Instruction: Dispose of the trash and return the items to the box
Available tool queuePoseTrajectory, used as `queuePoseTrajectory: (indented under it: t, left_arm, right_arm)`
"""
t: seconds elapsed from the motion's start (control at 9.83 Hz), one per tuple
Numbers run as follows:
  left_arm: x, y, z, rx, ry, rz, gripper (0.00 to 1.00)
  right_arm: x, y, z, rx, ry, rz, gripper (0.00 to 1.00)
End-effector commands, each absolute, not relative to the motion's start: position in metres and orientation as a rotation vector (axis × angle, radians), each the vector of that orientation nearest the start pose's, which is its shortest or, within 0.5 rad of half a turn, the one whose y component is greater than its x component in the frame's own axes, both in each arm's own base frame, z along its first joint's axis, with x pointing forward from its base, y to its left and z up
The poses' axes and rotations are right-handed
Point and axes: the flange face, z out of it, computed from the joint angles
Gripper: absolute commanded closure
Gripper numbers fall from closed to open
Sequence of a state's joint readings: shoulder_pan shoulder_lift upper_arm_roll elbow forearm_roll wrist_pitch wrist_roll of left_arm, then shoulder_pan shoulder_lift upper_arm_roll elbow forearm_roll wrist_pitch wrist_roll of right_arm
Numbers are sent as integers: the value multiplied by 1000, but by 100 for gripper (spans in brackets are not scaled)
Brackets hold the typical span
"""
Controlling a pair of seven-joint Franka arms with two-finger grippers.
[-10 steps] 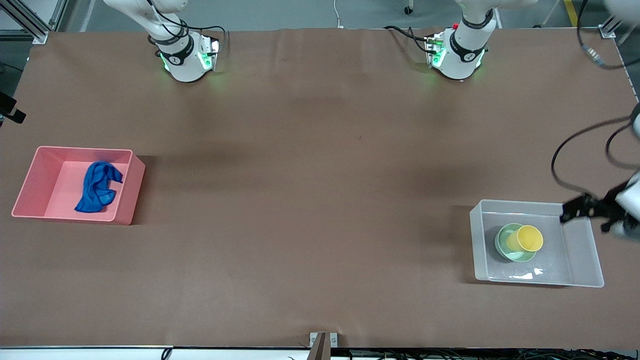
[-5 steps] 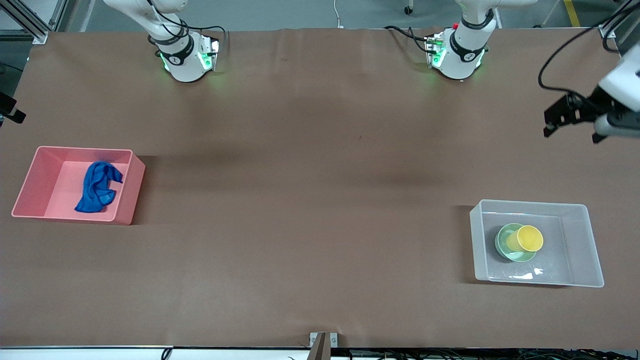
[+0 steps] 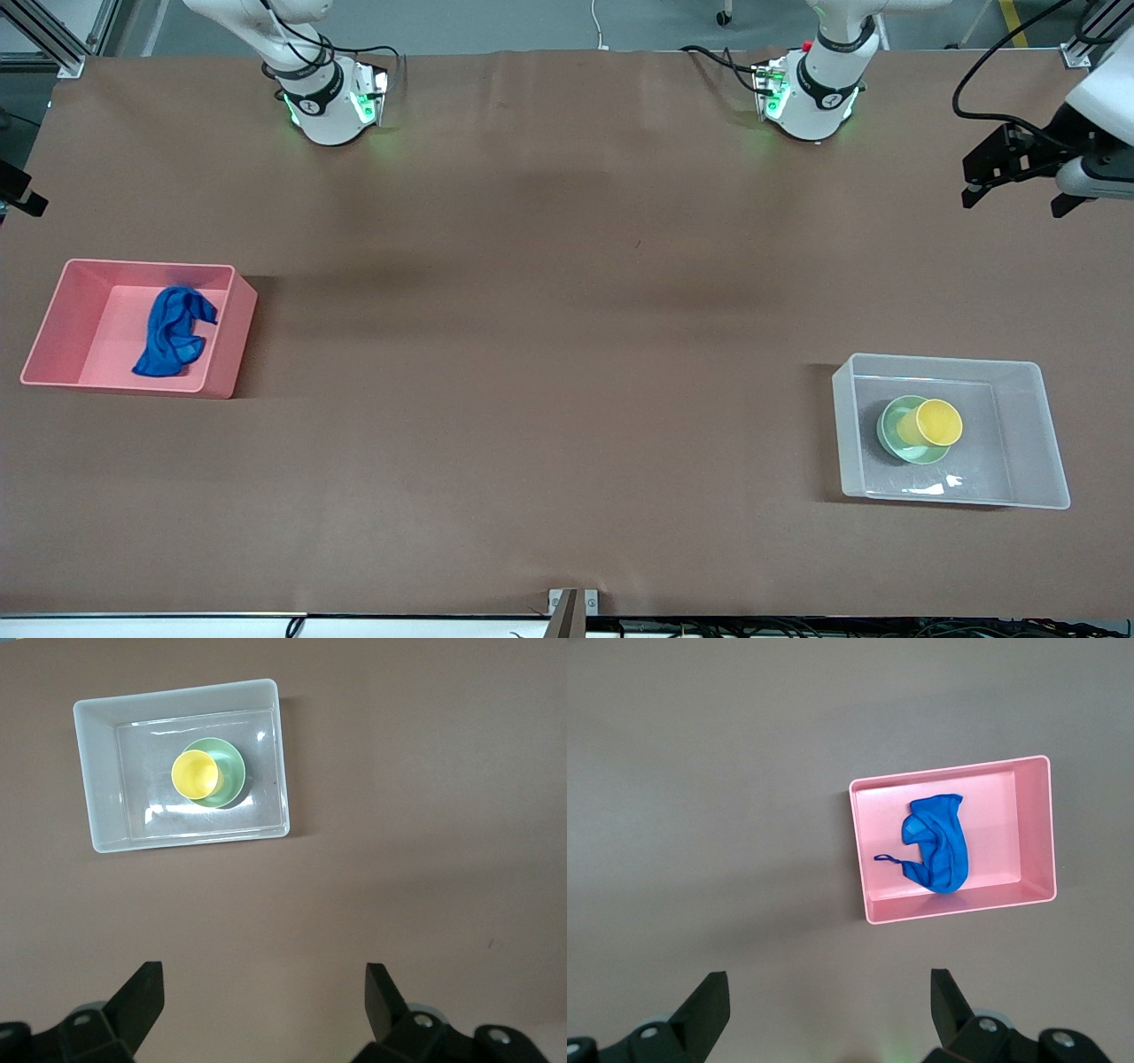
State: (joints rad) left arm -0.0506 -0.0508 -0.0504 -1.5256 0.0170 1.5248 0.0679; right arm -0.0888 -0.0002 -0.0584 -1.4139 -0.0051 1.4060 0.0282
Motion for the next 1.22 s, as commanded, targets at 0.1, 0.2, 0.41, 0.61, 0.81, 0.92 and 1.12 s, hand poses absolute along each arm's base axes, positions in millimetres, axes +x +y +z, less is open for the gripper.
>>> queuePoseTrajectory:
  t: [0.1,0.2,0.41,0.61,0.81,0.92,1.12]
  left_arm:
    - [552,-49,654,-3140,114,53,0]
    - [548,-50,652,-3139,125,60,0]
    - [548,-52,652,-3127,130,57,0]
    - [547,-51,653,-3123,130,56,0]
    - [546,-52,652,-3121,134,63,0]
    - [545,-51,652,-3122,132,63,0]
    - [545,-51,652,-3122,132,64,0]
  right_arm:
    - [529,-80,686,-3147,263,19,0]
    - [529,-80,686,-3146,266,19,0]
    - [529,-80,686,-3146,266,19,0]
    - [529,-80,686,-3146,266,19,0]
    - [528,-80,685,-3145,268,35,0]
    - [525,-82,684,-3143,273,64,0]
    - [525,-81,684,-3142,273,64,0]
